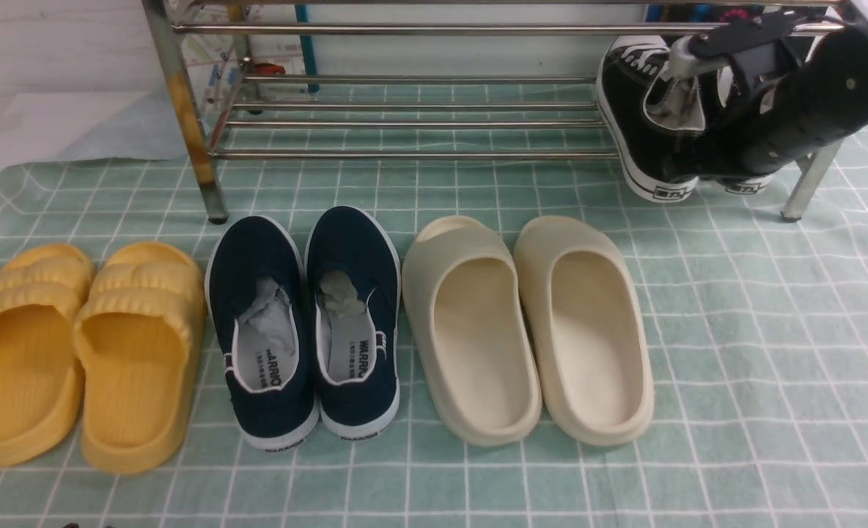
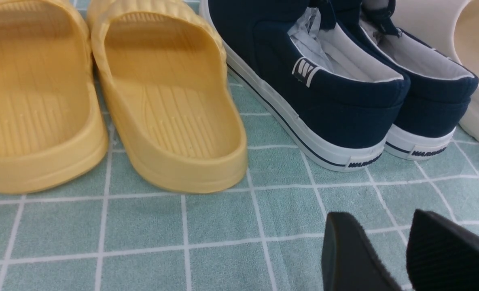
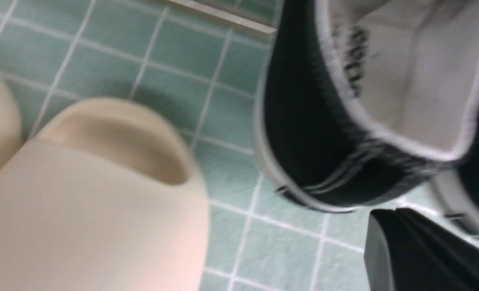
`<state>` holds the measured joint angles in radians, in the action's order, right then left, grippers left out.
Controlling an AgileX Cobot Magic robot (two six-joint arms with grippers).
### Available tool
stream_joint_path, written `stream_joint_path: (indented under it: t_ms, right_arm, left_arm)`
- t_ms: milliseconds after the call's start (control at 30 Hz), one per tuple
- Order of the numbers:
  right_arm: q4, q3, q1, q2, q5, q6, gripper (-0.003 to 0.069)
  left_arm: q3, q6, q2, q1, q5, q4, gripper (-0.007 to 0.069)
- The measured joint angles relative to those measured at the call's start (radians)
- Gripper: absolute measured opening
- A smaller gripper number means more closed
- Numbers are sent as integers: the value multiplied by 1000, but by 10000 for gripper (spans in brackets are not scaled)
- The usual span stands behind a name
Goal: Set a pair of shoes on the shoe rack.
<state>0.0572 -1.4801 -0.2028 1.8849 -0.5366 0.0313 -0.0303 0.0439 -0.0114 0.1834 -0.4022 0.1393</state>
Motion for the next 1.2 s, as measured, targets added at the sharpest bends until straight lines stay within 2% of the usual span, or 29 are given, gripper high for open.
stream_joint_path:
  t_ms: [200, 367, 500, 633, 900, 1200]
  right_arm:
    - [3, 1, -17, 6, -11, 0, 5]
    - [4, 1, -20, -91, -128, 4, 8]
    - [7, 11, -25, -295, -281, 26, 10]
    - [7, 130, -26, -510, -287, 26, 11]
    - [-6, 643, -26, -1007, -22, -16, 11]
    - [-79, 1230, -26, -1564, 445, -22, 12]
  left_arm:
    - [0, 0, 0, 0, 0, 0, 239]
    - [0, 0, 0, 0, 0, 0, 239]
    - [0, 0, 0, 0, 0, 0, 239]
    - [0, 0, 0, 0, 0, 0, 239]
    - [0, 0, 0, 0, 0, 0, 239]
    - [0, 0, 0, 0, 0, 0, 239]
